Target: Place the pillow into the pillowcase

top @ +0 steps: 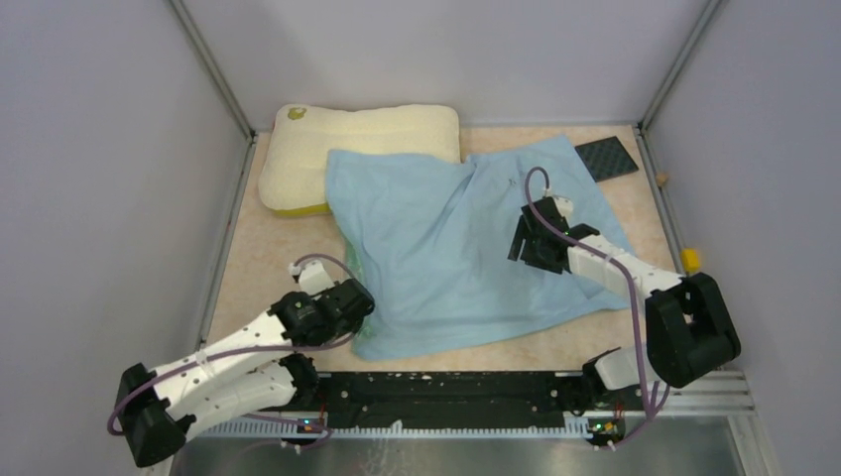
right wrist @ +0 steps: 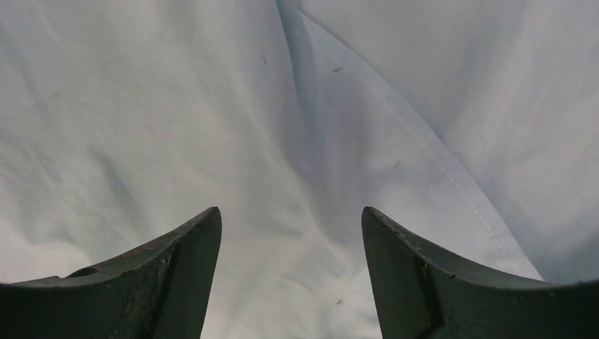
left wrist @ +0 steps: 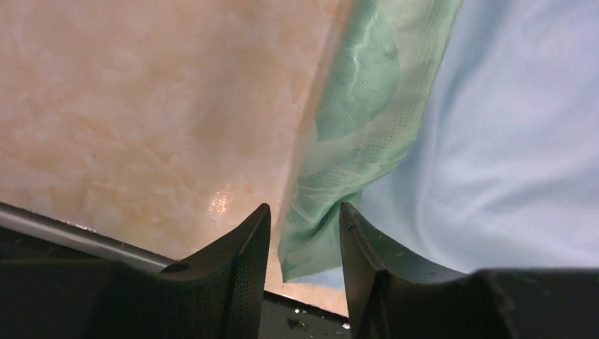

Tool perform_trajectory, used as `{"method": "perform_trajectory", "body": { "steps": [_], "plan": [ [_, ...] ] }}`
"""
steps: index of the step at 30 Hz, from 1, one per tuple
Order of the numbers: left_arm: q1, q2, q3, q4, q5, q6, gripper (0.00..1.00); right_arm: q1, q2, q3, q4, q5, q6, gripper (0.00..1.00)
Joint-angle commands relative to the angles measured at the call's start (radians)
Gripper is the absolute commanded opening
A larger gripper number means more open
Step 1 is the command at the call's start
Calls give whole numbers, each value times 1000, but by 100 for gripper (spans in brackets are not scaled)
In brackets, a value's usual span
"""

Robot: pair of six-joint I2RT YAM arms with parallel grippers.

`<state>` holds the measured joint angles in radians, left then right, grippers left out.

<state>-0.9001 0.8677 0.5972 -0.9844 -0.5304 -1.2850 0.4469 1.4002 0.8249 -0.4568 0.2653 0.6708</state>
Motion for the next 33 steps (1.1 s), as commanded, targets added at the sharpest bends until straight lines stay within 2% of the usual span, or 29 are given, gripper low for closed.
{"method": "perform_trajectory", "body": {
  "steps": [1,3,5,7,9,11,15,20,23,26,33],
  "plan": [
    [13,-75,12,-145,-95,-223,48,-7,-15,2,14,16,-31,72],
    [15,-67,62,-205,-137,-273,60,-7,-25,6,11,9,-38,72],
    [15,-52,117,-217,-183,-238,68,-5,-33,13,5,-1,-46,72],
    [16,-27,164,-134,-214,-112,76,-2,-37,18,14,-7,-60,72],
    [24,10,197,-2,-206,77,87,-2,-26,32,16,-9,-75,72],
    [74,90,246,65,-184,216,94,-2,-4,47,13,-12,-86,72],
    [252,263,269,237,-43,440,94,-2,21,67,18,-23,-98,72],
    [337,428,261,437,113,619,95,-2,36,64,37,-35,-107,72],
    [374,532,269,440,141,626,96,-2,55,58,54,-45,-106,72],
    [455,565,223,435,147,609,94,-2,69,53,61,-46,-106,72],
    [685,455,108,401,43,597,87,-17,53,38,60,-39,-113,72]
  ]
}}
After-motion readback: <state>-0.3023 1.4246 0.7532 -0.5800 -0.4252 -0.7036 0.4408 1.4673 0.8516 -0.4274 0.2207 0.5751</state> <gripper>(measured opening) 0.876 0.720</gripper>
